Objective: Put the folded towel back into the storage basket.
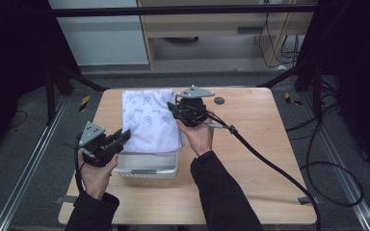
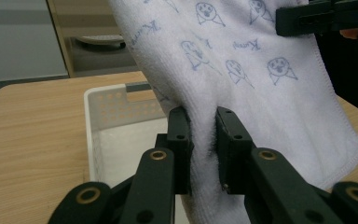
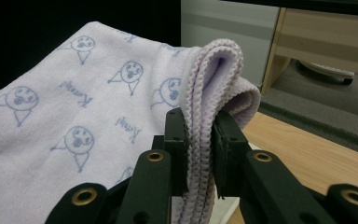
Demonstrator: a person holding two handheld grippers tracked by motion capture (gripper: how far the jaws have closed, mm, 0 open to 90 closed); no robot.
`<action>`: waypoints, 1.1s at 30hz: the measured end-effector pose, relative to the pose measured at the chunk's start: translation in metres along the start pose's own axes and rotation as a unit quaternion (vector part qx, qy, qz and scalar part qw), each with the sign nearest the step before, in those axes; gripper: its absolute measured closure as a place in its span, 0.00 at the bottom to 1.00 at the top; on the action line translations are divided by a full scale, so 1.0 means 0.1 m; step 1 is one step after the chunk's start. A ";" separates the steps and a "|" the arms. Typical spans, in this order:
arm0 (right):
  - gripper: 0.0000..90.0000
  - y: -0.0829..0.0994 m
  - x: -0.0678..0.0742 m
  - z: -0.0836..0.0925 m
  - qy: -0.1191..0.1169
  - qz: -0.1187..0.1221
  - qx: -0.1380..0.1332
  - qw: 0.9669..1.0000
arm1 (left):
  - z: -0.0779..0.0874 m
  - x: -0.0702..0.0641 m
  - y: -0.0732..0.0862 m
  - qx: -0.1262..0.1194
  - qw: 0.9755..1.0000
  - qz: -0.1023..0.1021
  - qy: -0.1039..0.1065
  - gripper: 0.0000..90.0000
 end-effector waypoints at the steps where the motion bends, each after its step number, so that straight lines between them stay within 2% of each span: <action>1: 0.87 0.01 0.00 -0.02 -0.001 -0.002 0.001 1.000 | -0.01 0.02 0.01 0.002 1.000 0.001 -0.001 0.85; 7: 0.87 0.06 0.01 -0.15 -0.001 -0.004 0.011 1.000 | -0.07 0.09 0.08 0.014 1.000 0.008 -0.004 0.85; 9: 0.87 0.08 0.00 -0.21 0.001 -0.007 0.013 1.000 | -0.10 0.11 0.10 0.019 1.000 0.004 -0.008 0.85; 19: 0.87 0.27 0.00 -0.43 0.003 -0.011 0.038 0.999 | -0.22 0.22 0.24 0.045 0.999 0.009 -0.017 0.85; 33: 0.87 0.42 0.00 -0.60 0.004 -0.018 0.054 0.998 | -0.36 0.32 0.42 0.073 0.997 0.001 -0.030 0.85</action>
Point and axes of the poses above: each handheld gripper's, and its own axes: z roughly backward along the jaws, y roughly out of its underside, x roughly to its left, the point moved 4 cm from there along -z, roughly forward along the jaws, and after that the axes turned 7 degrees about -y, right-handed, at the moved point
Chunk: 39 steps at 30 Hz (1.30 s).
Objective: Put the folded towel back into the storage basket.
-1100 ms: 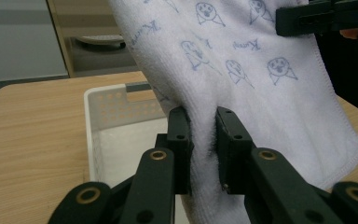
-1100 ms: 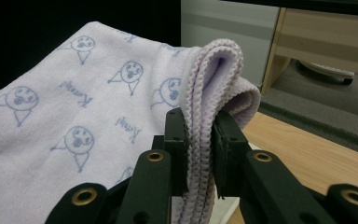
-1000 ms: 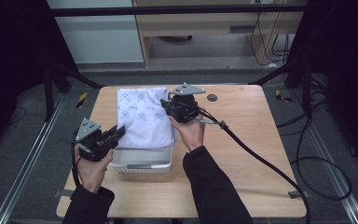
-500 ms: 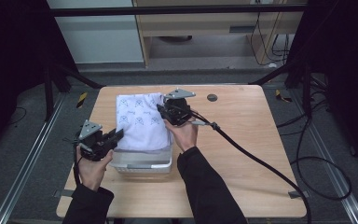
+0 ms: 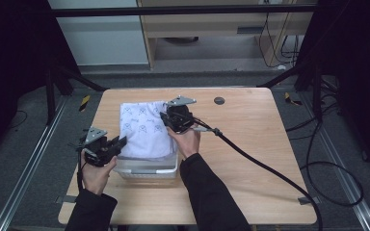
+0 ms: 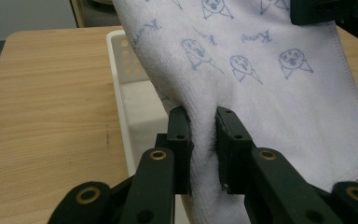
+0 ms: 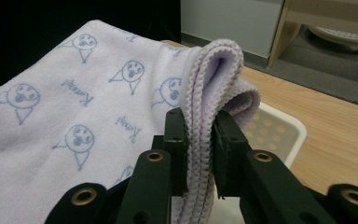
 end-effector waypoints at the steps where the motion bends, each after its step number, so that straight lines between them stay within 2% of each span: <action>1: 0.87 0.02 0.00 -0.02 0.002 0.000 0.003 1.000 | -0.01 0.00 0.01 0.003 1.000 0.000 -0.001 0.85; 6: 0.86 0.07 0.00 -0.08 0.007 0.004 0.008 1.000 | -0.08 0.02 0.06 0.015 1.000 -0.008 -0.006 0.85; 13: 0.86 0.15 0.00 -0.16 0.011 0.004 0.017 1.000 | -0.15 0.04 0.13 0.028 1.000 -0.007 -0.011 0.85; 32: 0.85 0.37 -0.07 -0.27 0.019 -0.017 0.034 0.999 | -0.32 0.01 0.24 0.063 0.998 -0.022 -0.016 0.84; 34: 0.83 0.39 -0.08 -0.28 0.023 -0.013 0.042 0.999 | -0.34 0.01 0.24 0.066 0.997 -0.020 -0.020 0.82; 36: 0.79 0.41 -0.09 -0.30 0.025 -0.010 0.048 0.998 | -0.34 0.02 0.25 0.073 0.996 -0.026 -0.031 0.79; 38: 0.74 0.43 -0.10 -0.30 0.031 -0.004 0.053 0.998 | -0.34 0.04 0.24 0.069 0.996 -0.028 -0.043 0.76; 39: 0.71 0.44 -0.12 -0.30 0.034 -0.001 0.055 0.998 | -0.33 0.04 0.23 0.065 0.997 -0.024 -0.042 0.74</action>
Point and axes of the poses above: each handheld gripper's, and its own axes: z roughly backward along the jaws, y roughly out of its underside, x roughly to its left, the point moved 4 cm from there along -z, roughly forward along the jaws, and after that the axes turned 7 degrees about -y, right-handed, at the moved point
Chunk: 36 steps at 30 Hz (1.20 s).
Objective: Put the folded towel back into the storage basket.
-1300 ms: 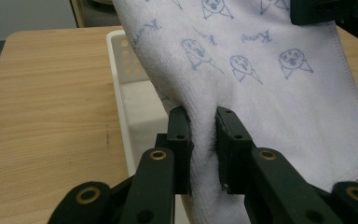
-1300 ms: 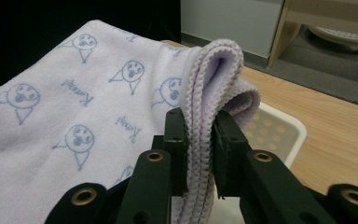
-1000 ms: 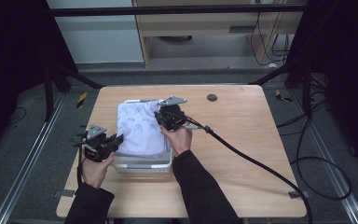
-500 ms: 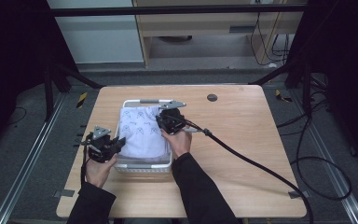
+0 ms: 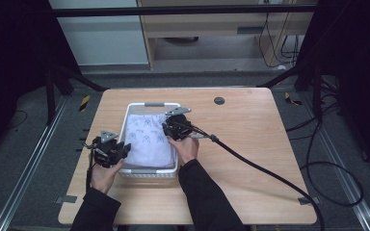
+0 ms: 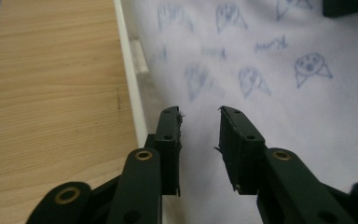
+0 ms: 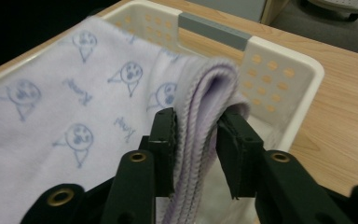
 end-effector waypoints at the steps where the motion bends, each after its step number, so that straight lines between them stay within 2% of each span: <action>1: 0.68 0.00 -0.01 0.00 0.003 0.004 -0.001 1.000 | 0.01 0.01 -0.01 -0.002 1.000 0.002 0.002 0.73; 7: 0.61 -0.05 -0.09 0.15 0.017 0.010 -0.026 0.999 | 0.11 -0.01 -0.07 -0.020 1.000 0.008 0.016 0.70; 14: 0.50 -0.06 -0.18 0.39 0.016 0.015 -0.043 0.999 | 0.27 -0.09 -0.14 -0.042 0.998 0.005 0.044 0.67; 20: 0.40 0.01 -0.33 0.64 0.011 0.002 -0.051 0.999 | 0.33 -0.11 -0.14 -0.049 0.997 0.002 0.063 0.62; 22: 0.34 0.05 -0.39 0.74 0.008 -0.003 -0.054 0.999 | 0.34 -0.11 -0.13 -0.048 0.997 -0.002 0.063 0.59; 27: 0.27 0.19 -0.55 1.04 0.009 -0.003 -0.058 0.998 | 0.35 -0.08 -0.10 -0.049 0.997 -0.005 0.065 0.52; 31: 0.24 0.31 -0.67 1.26 0.004 -0.019 -0.067 0.998 | 0.35 -0.04 -0.07 -0.047 0.997 -0.007 0.061 0.47; 33: 0.20 0.42 -0.75 1.42 0.007 -0.024 -0.072 0.997 | 0.34 -0.03 -0.04 -0.046 0.997 -0.005 0.059 0.43; 34: 0.20 0.42 -0.75 1.42 0.007 -0.024 -0.072 0.997 | 0.34 -0.02 -0.03 -0.047 0.997 -0.005 0.060 0.43; 36: 0.19 0.57 -0.84 1.57 0.003 -0.033 -0.081 0.996 | 0.33 0.00 -0.01 -0.048 0.997 -0.007 0.058 0.41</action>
Point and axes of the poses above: each handheld gripper's, and its own axes: z roughly backward along the jaws, y roughly out of its underside, x roughly to its left, the point moved 4 cm from there along -z, roughly forward along the jaws, and after that the axes turned 7 degrees about -y, right-handed, at the moved point
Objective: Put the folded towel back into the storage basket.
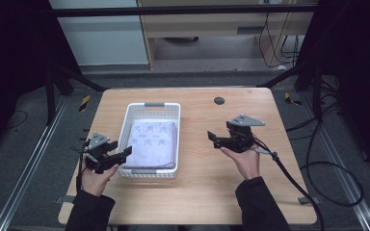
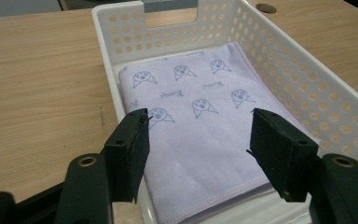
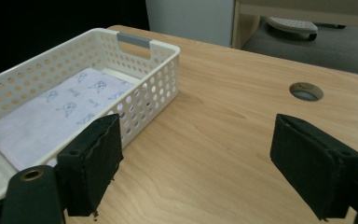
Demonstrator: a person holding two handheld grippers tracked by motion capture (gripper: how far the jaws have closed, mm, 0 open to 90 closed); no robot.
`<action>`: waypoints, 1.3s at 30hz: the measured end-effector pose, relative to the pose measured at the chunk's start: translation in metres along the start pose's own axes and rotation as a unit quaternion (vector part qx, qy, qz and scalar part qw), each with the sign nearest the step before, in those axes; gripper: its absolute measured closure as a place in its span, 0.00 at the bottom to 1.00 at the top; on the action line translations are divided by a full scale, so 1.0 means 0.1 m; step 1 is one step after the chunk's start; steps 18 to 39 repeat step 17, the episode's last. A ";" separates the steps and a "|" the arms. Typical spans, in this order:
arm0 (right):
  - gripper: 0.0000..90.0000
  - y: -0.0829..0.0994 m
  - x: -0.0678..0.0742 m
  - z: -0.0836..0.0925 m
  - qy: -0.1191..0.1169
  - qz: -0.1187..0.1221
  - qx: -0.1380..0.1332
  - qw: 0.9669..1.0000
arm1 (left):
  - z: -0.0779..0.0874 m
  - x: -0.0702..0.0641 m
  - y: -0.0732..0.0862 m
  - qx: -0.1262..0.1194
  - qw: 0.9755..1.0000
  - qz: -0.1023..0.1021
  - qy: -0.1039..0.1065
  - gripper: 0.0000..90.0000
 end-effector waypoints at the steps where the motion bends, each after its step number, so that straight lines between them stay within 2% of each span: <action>1: 0.18 0.05 -0.03 0.05 -0.001 -0.005 -0.003 1.000 | 0.00 0.01 0.01 0.002 1.000 -0.002 0.000 0.40; 2: 0.18 0.05 -0.03 0.05 -0.001 -0.005 -0.003 1.000 | 0.01 0.03 0.01 0.000 1.000 0.001 -0.001 0.40; 4: 0.17 0.19 -0.16 0.21 0.004 -0.013 -0.005 1.000 | 0.02 0.05 0.02 -0.001 1.000 -0.001 -0.002 0.39; 6: 0.17 0.23 -0.19 0.25 0.008 -0.013 -0.004 1.000 | 0.03 0.08 0.02 -0.005 1.000 0.000 -0.004 0.39; 12: 0.15 0.51 -0.44 0.53 0.025 -0.020 -0.003 0.999 | 0.06 0.20 0.04 -0.010 1.000 -0.001 -0.012 0.36; 17: 0.16 0.75 -0.65 0.77 0.048 -0.021 -0.005 0.999 | 0.08 0.35 0.05 -0.022 0.999 -0.004 -0.025 0.37; 39: 0.16 0.75 -0.65 0.77 0.048 -0.021 -0.005 0.999 | 0.08 0.35 0.05 -0.022 0.999 -0.004 -0.025 0.37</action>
Point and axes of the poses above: each handheld gripper's, and its own axes: z roughly backward along the jaws, y roughly out of its underside, x roughly to its left, the point moved 4 cm from there along -z, roughly forward along the jaws, and after that the axes turned 7 degrees about -y, right-handed, at the moved point
